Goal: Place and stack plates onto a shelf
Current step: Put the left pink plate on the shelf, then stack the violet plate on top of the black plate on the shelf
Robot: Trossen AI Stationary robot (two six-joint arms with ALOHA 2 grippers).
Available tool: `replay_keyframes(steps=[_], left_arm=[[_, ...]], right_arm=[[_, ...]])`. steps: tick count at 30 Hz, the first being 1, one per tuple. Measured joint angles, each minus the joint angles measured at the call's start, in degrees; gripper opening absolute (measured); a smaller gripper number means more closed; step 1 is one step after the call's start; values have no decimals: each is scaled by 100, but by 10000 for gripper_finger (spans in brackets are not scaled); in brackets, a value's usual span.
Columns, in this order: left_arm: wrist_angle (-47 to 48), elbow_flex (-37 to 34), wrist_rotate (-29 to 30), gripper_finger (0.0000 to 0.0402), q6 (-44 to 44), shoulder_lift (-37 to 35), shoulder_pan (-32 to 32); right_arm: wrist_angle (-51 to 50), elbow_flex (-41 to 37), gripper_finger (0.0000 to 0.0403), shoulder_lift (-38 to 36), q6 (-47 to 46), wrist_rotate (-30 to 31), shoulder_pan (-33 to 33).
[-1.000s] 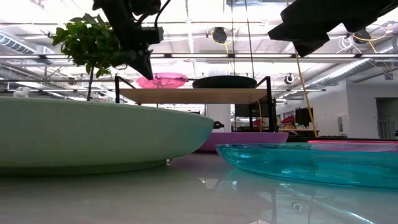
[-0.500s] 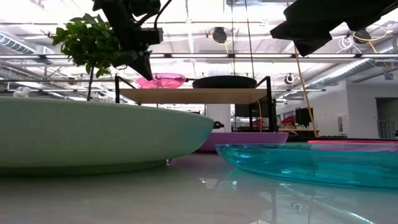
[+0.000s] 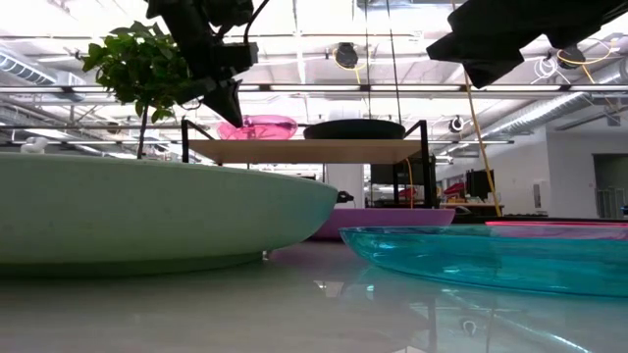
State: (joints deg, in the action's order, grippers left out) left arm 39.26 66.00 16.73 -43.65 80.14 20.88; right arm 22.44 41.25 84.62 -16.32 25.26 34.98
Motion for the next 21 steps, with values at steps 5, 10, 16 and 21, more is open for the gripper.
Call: replay_keyframes(steps=[5, 10, 16, 21], left_arm=[[47, 0, 2, 24, 58, 2, 109], [49, -4, 2, 50, 122, 37, 224], [44, -4, -18, 62, 220, 35, 222], [81, -4, -24, 63, 527, 33, 163]], right_arm=[[0, 0, 150, 0, 2, 0, 0], [0, 0, 150, 0, -9, 0, 0], [0, 0, 150, 0, -11, 0, 0], [0, 0, 150, 0, -7, 0, 0]])
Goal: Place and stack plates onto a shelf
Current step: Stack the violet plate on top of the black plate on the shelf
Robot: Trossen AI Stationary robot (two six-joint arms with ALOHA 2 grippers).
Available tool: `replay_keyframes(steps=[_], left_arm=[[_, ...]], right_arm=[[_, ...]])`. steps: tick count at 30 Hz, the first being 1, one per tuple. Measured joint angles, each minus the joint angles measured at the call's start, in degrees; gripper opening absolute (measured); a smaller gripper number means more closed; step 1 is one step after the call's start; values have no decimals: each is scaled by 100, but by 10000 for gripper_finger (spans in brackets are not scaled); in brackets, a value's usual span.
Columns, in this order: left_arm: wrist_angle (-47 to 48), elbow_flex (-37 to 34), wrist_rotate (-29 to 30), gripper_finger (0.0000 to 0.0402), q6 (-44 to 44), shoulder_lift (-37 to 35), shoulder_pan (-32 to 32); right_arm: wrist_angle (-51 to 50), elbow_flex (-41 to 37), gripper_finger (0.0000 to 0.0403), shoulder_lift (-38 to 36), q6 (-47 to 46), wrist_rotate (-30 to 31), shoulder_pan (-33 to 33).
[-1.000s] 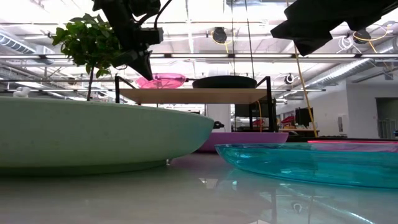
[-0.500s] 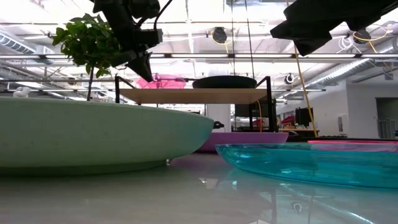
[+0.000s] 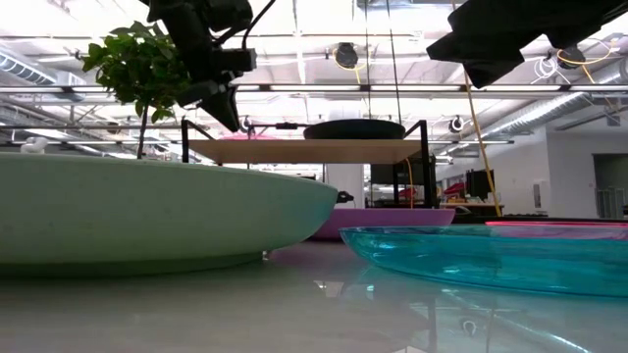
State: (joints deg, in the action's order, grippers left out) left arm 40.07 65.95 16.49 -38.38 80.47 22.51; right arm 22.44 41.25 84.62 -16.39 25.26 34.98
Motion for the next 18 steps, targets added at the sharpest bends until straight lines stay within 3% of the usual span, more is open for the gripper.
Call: replay_keyframes(steps=[8, 13, 18], left_arm=[[132, 0, -1, 63, 1232, -154, -646], [456, -6, -37, 63, 1701, -272, -1412], [896, -9, -33, 63, 2736, -414, -2338]], right_arm=[[-216, 0, 150, 0, -4, 4, 0], [-262, 0, 150, 0, 13, 2, -2], [-427, 0, 150, 0, 63, 4, -61]])
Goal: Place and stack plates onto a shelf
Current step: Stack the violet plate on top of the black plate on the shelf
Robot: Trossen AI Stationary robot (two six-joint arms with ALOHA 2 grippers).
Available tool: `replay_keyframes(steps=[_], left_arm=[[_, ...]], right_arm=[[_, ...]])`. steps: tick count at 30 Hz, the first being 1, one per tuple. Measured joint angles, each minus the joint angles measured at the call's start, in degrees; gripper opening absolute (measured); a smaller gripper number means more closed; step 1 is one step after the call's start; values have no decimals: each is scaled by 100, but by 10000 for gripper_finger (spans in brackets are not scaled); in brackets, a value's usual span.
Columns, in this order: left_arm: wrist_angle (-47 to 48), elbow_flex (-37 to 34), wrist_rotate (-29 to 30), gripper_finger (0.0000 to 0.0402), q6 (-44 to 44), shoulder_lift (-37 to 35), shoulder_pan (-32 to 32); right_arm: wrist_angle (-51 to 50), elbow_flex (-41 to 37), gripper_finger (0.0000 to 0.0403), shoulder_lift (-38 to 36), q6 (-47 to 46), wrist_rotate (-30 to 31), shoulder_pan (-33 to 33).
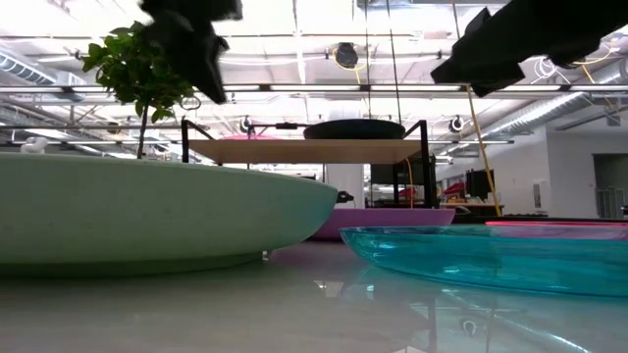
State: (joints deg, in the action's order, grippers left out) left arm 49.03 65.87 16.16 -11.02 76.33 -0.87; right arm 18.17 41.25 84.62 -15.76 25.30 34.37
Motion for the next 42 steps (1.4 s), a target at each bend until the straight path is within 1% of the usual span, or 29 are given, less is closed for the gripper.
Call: replay_keyframes(steps=[7, 10, 14, 17, 21, 27, 29, 34, 42], left_arm=[[136, 3, 21, 63, 1003, -71, -1247], [39, -166, 35, 63, 1394, -71, -1709], [-225, -587, 288, 63, 1962, -73, -2298], [-677, -1014, 372, 63, 2289, -67, -2679], [-1389, -1548, 482, 63, 2577, -67, -3107], [-2368, -2158, 546, 63, 2755, -67, -3434], [-2558, -2282, 593, 63, 2828, -67, -3508], [-2837, -2506, 653, 63, 2927, -67, -3608], [-2973, -2538, 702, 63, 2882, -67, -3623]], right_arm=[[-94, 0, 150, 0, 192, -8, -320], [-192, 0, 150, 0, 290, -359, -477], [-329, 0, 150, 0, 350, -789, -664], [-448, 0, 150, 0, 443, -1042, -780], [-668, 0, 150, 0, 473, -1198, -921], [-1081, 0, 150, 0, 474, -1217, -1149], [-1161, 0, 150, 2, 473, -1340, -1211], [-1221, 0, 150, 2, 537, -1630, -1319], [-1241, -300, 150, 4, 613, -1644, -1510]])
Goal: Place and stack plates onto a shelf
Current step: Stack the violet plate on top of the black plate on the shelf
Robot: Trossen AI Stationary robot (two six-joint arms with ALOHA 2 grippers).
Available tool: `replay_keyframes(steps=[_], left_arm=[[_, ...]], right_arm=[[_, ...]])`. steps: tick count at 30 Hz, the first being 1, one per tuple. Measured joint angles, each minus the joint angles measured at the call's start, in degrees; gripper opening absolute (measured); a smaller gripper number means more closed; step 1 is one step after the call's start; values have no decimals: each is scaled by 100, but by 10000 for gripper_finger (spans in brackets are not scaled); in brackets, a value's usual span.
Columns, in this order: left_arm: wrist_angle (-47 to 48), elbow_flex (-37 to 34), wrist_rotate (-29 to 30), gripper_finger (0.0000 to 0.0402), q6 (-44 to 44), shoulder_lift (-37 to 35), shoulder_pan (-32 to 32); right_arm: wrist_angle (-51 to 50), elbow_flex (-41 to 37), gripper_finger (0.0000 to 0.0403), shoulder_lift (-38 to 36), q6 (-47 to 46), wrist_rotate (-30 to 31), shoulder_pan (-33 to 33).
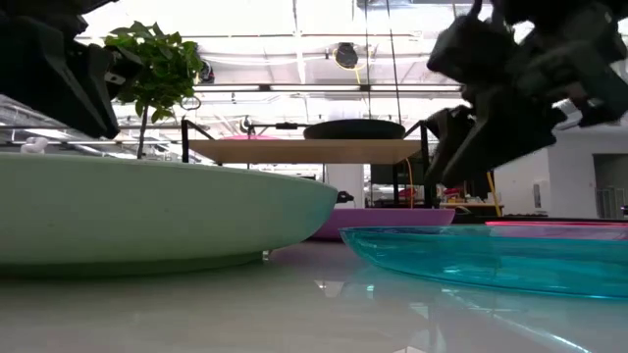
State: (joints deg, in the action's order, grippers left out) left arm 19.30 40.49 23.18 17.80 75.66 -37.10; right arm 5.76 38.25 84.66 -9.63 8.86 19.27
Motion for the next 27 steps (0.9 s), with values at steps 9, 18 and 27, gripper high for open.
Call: replay_keyframes(steps=[9, 18, 27], left_arm=[[-336, 0, 2, 63, -338, 0, -4], [-379, 0, 0, 63, -557, 0, -1], [-379, 0, 0, 63, -607, 0, 0]], right_arm=[[338, -511, 150, 0, 430, -6, -244], [422, -559, 100, 1, 992, -468, -520], [387, -559, 44, 130, 1581, -617, -570]])
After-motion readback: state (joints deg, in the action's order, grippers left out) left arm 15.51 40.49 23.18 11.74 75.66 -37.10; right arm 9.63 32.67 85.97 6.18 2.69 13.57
